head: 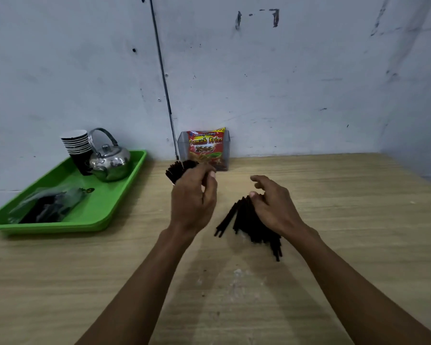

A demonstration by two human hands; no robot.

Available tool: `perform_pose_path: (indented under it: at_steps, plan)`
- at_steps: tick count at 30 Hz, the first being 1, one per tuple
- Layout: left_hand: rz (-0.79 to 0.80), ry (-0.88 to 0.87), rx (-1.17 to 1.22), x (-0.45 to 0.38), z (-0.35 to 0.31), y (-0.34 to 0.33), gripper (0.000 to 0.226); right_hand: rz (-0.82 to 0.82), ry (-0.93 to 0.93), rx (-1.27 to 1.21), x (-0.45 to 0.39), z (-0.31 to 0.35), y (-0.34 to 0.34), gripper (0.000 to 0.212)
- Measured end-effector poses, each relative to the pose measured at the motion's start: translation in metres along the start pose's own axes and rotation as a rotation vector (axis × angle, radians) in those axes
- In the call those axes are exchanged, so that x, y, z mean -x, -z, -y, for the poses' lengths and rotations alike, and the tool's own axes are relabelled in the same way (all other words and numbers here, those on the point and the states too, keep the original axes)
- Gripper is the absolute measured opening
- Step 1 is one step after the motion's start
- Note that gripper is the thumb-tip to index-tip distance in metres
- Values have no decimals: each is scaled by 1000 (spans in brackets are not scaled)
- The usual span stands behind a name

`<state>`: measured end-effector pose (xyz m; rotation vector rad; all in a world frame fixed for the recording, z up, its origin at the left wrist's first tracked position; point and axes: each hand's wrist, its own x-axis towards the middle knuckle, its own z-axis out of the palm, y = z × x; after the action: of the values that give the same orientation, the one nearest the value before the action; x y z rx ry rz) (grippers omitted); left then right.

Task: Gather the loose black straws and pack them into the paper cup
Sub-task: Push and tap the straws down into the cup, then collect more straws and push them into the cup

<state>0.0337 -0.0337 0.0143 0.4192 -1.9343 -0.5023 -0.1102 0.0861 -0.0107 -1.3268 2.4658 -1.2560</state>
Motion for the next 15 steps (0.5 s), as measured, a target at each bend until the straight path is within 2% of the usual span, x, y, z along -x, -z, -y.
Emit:
perform_pose_path:
  at_steps: [3,5,7,11,14,15]
  plan:
    - [259,78,-45,19,3,-24,23,-70,-105,58,10,-17,16,38]
    - [475,190,-189,29,10,-37,30,-42,-189,121,16,-27,24,40]
    - [617,334,-307,34,11,-46,33,19,-278,159,21,-35,28,43]
    - [662,491,-367,36,4,-55,15,104,-330,205,25,-38,29,41]
    - [699,534,-335,34,-2,-59,15,150,-309,259,24,-32,24,36]
    - [710,530,-305,34,-4,-60,24,157,-304,265,23,-30,22,36]
